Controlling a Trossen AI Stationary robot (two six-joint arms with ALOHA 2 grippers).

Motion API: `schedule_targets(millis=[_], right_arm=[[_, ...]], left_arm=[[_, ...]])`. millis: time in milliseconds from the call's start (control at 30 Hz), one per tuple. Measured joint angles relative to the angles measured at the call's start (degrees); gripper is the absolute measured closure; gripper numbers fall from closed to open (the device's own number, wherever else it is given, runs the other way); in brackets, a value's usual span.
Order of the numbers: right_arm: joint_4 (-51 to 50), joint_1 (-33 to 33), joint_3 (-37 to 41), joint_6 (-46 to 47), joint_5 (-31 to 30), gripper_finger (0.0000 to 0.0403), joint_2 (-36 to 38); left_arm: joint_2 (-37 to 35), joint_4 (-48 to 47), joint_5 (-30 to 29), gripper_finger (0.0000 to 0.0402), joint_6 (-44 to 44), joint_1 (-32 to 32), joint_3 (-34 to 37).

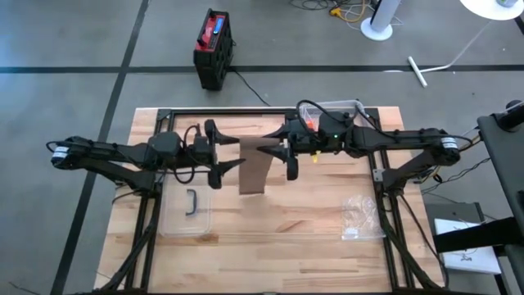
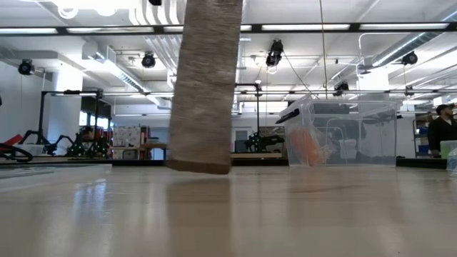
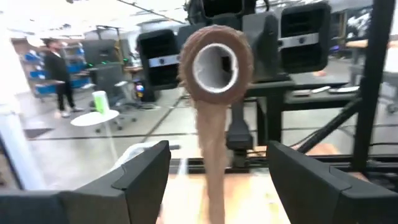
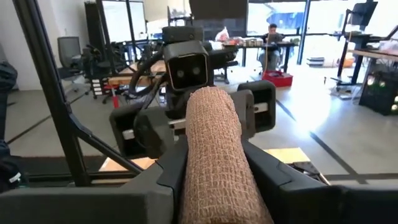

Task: Roll bandage
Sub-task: Roll the brown bandage

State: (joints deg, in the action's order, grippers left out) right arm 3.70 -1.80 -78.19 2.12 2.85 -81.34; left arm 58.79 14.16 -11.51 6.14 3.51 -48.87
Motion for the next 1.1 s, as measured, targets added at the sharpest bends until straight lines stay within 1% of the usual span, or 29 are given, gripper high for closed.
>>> schedule_targets(millis=[133, 300, 433, 500, 567, 667, 833, 867, 933, 1033, 1100], right_arm=[[-0.15, 0.00, 0.00, -0.54, -0.01, 0.0305, 0.10], [0.43, -0.02, 0.00, -0.82, 0.00, 0.0296, 0.02], [1.42, 0.00, 0.00, -1.77, 0.04, 0.0294, -0.03], [1.60, -0.02, 0.00, -2.62, 0.04, 0.0298, -0.03], [1.66, 0.00, 0.00, -2.85, 0.08, 0.0303, -0.05], [2.39, 0.00, 0.00, -2.51, 0.13, 0.0308, -0.05], [3.91, 0.00, -0.02, -2.16, 0.13, 0.0306, -0.20], [4.10, 0.00, -0.02, -2.13, 0.13, 0.0305, -0.20], [4.64, 0.00, -0.02, -2.08, 0.11, 0.0304, -0.20], [5.53, 0.00, -0.02, -0.72, 0.09, 0.0306, -0.20], [6.58, 0.00, -0.02, -0.23, -0.15, 0.0310, -0.22]], left_arm=[[-0.44, 0.47, -1.10, 0.0146, 3.54, -0.33, -1.87], [0.87, 0.27, -1.03, 0.0160, 5.79, -1.26, -3.66], [2.00, -0.22, 1.33, 0.0176, 6.33, -2.13, -3.68], [2.45, -0.13, 1.57, 0.0189, 6.22, -2.51, -3.68], [2.89, -0.09, 1.57, 0.0209, 6.20, -2.97, -3.68], [3.55, 0.39, 1.55, 0.0257, 6.20, -3.91, -3.68], [5.39, 0.44, 2.04, 0.0380, 7.07, -4.48, -3.70], [5.75, 0.66, 2.05, 0.0389, 6.97, -4.53, -3.70], [6.17, 0.84, 2.10, 0.0388, 6.97, -4.53, -3.70], [6.79, 0.83, 2.24, 0.0398, 6.92, -4.53, -3.70], [7.20, 0.85, 3.35, 0.0399, 6.88, -4.53, -3.70]])
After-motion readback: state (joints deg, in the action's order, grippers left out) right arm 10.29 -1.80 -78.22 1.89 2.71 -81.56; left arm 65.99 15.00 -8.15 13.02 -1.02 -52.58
